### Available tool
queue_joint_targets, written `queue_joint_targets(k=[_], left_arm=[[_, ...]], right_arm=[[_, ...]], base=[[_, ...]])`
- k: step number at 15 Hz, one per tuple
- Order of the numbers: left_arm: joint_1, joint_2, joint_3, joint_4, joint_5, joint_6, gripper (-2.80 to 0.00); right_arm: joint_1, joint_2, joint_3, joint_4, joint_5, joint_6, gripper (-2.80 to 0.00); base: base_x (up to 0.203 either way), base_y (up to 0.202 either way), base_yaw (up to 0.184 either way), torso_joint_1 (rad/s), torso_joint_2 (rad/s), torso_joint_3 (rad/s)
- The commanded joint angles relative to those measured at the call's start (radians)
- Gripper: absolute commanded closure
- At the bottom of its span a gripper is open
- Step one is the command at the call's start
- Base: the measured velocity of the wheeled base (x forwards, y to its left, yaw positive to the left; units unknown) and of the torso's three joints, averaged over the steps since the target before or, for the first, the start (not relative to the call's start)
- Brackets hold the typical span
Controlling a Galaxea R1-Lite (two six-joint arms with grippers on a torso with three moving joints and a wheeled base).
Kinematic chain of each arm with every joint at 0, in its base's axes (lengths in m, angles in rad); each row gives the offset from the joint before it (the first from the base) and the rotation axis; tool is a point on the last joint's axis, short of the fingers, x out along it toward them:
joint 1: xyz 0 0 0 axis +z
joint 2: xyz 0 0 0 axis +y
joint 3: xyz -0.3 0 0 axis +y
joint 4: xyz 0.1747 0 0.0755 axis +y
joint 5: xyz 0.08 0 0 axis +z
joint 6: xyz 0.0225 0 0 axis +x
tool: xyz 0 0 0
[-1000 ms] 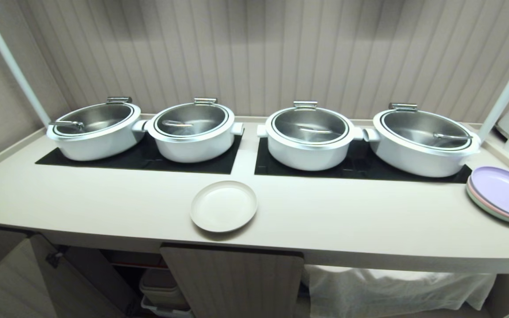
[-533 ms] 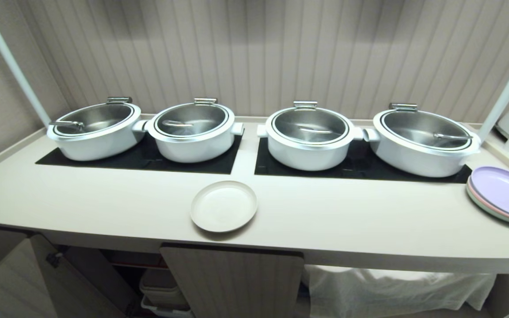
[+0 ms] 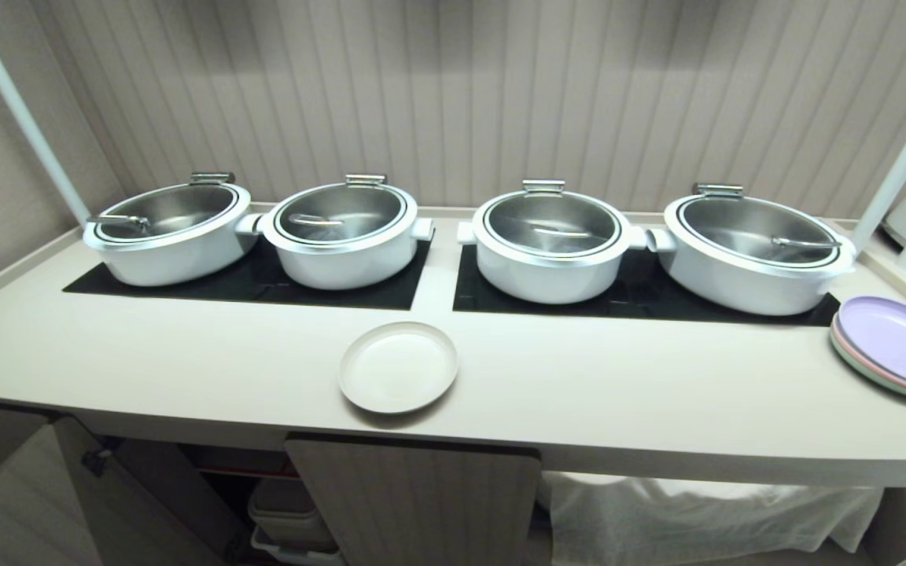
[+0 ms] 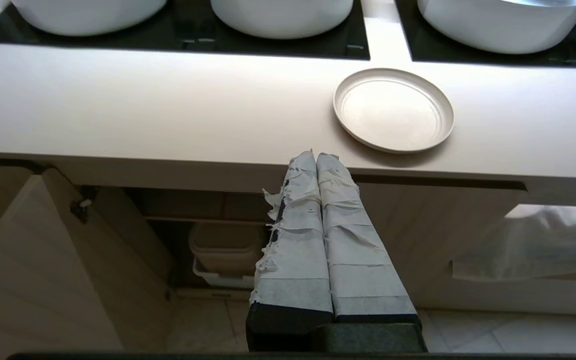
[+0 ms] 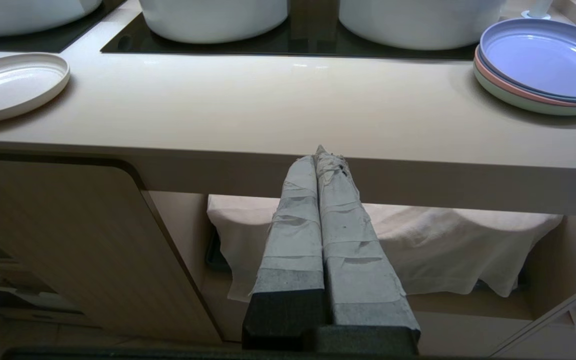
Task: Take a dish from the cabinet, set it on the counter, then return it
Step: Pick up the plate from the table
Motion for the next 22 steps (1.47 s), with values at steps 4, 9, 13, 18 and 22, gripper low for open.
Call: queue_joint_targets(k=[4, 9, 13, 18, 22], left_arm=[[0.001, 0.305, -0.074, -0.049, -0.001, -0.082, 0.0], [0.004, 0.556, -0.174, -0.055, 0.002, -0.149, 0.0], [0.006, 0.742, -0.251, -0.056, -0.003, -0.154, 0.0], [-0.013, 1.0, -0.496, 0.032, -0.008, -0.204, 0.0], [-0.078, 1.174, -0.718, 0.213, -0.016, -0.303, 0.0]], right_arm=[[0.0, 0.0, 0.0, 0.0, 0.0, 0.001, 0.0], [0.0, 0.001, 0.0, 0.0, 0.0, -0.001, 0.0], [0.0, 0.001, 0.0, 0.0, 0.0, -0.001, 0.0], [0.0, 0.001, 0.0, 0.0, 0.0, 0.0, 0.0], [0.0, 0.001, 0.0, 0.0, 0.0, 0.0, 0.0]], base=[[0.0, 0.0, 0.0, 0.0, 0.0, 0.0], [0.0, 0.0, 0.0, 0.0, 0.0, 0.0], [0.0, 0.0, 0.0, 0.0, 0.0, 0.0], [0.0, 0.0, 0.0, 0.0, 0.0, 0.0], [0.0, 0.0, 0.0, 0.0, 0.0, 0.0]])
